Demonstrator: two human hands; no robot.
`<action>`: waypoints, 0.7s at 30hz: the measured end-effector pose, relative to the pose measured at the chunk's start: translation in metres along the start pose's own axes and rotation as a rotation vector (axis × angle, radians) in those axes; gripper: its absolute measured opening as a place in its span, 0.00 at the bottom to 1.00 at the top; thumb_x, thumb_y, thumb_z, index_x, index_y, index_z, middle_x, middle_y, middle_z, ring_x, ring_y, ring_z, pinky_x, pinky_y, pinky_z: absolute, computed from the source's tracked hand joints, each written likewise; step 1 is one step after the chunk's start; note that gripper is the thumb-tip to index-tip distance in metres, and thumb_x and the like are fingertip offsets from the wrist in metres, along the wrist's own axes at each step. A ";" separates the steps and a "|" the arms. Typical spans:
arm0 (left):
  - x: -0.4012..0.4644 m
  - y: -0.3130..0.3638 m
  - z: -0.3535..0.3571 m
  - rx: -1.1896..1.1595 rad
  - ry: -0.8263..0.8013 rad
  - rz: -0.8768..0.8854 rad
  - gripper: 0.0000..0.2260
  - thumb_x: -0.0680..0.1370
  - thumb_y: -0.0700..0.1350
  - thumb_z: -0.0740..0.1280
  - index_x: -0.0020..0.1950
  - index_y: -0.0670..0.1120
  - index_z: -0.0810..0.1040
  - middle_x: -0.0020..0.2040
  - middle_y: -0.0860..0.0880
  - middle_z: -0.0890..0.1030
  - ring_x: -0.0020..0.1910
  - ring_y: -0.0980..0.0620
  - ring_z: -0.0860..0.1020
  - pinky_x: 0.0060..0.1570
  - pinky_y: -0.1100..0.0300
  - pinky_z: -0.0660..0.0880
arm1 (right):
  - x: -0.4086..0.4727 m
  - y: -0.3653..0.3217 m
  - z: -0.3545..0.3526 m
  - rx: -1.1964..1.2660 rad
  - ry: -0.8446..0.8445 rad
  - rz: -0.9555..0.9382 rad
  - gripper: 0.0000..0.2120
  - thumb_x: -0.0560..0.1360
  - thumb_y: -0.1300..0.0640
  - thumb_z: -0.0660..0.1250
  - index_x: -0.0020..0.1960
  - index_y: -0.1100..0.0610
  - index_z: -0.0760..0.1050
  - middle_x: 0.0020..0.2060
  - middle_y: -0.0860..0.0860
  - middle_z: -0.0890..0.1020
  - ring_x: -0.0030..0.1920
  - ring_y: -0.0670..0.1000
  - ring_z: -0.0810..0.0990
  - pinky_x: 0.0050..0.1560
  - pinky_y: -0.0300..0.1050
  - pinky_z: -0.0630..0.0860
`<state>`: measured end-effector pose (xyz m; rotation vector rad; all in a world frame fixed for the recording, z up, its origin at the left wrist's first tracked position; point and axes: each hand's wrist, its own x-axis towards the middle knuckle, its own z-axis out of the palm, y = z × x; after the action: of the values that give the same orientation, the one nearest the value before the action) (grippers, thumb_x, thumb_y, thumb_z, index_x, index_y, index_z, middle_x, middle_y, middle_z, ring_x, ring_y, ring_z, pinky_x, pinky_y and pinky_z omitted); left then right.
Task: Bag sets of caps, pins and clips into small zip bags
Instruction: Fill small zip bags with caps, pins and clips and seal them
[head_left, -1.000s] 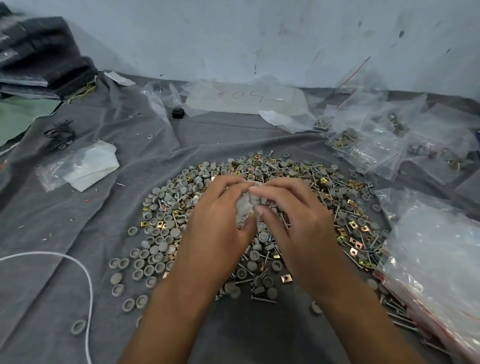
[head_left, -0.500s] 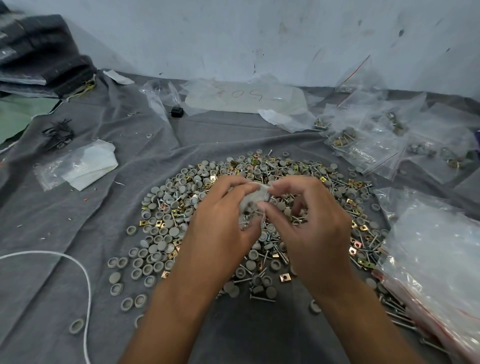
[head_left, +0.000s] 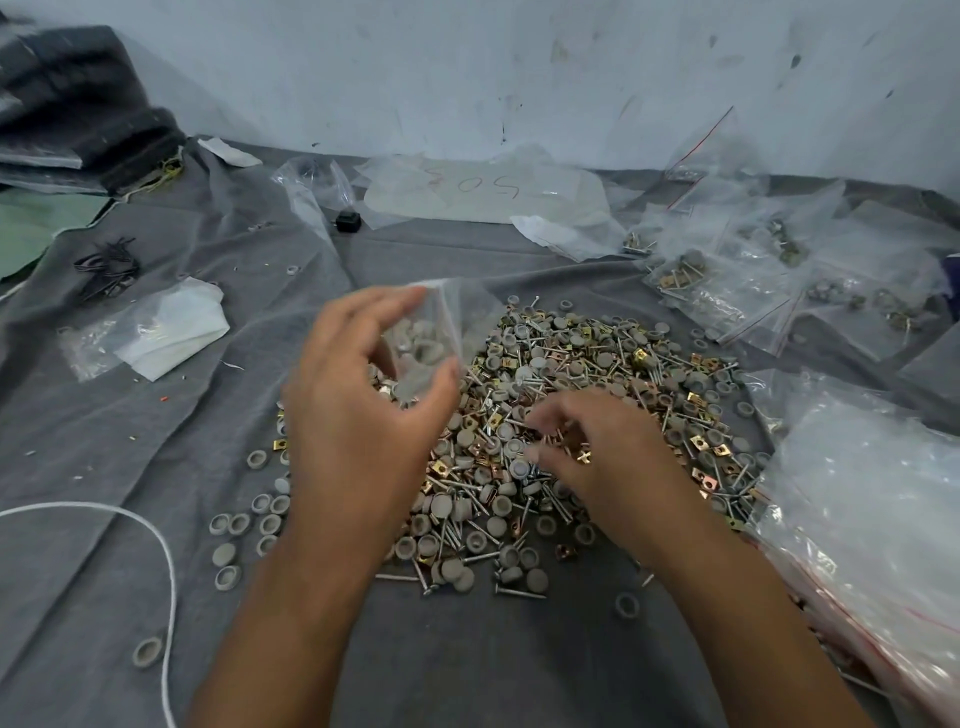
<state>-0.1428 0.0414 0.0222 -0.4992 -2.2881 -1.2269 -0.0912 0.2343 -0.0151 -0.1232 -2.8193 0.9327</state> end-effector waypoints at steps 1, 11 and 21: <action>0.000 0.000 -0.001 0.037 -0.023 0.000 0.22 0.73 0.50 0.72 0.66 0.53 0.76 0.58 0.60 0.73 0.49 0.66 0.74 0.48 0.79 0.69 | 0.000 0.001 0.003 -0.080 -0.118 0.021 0.12 0.76 0.47 0.73 0.57 0.37 0.75 0.59 0.37 0.76 0.62 0.41 0.74 0.63 0.48 0.75; -0.010 -0.009 0.017 0.188 -0.285 0.032 0.21 0.74 0.48 0.74 0.67 0.53 0.77 0.58 0.62 0.73 0.44 0.67 0.71 0.47 0.75 0.68 | 0.001 0.000 0.014 -0.239 -0.245 -0.002 0.10 0.78 0.51 0.71 0.55 0.39 0.75 0.60 0.42 0.70 0.63 0.50 0.75 0.54 0.47 0.76; -0.013 -0.012 0.022 0.172 -0.392 0.017 0.24 0.73 0.51 0.73 0.68 0.56 0.75 0.57 0.65 0.69 0.50 0.72 0.70 0.46 0.80 0.68 | -0.001 -0.001 0.011 -0.184 -0.262 -0.009 0.06 0.77 0.54 0.72 0.51 0.44 0.79 0.56 0.42 0.70 0.54 0.45 0.75 0.54 0.46 0.77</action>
<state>-0.1439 0.0526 -0.0038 -0.7467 -2.6781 -0.9778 -0.0919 0.2274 -0.0231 -0.0109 -3.1415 0.7341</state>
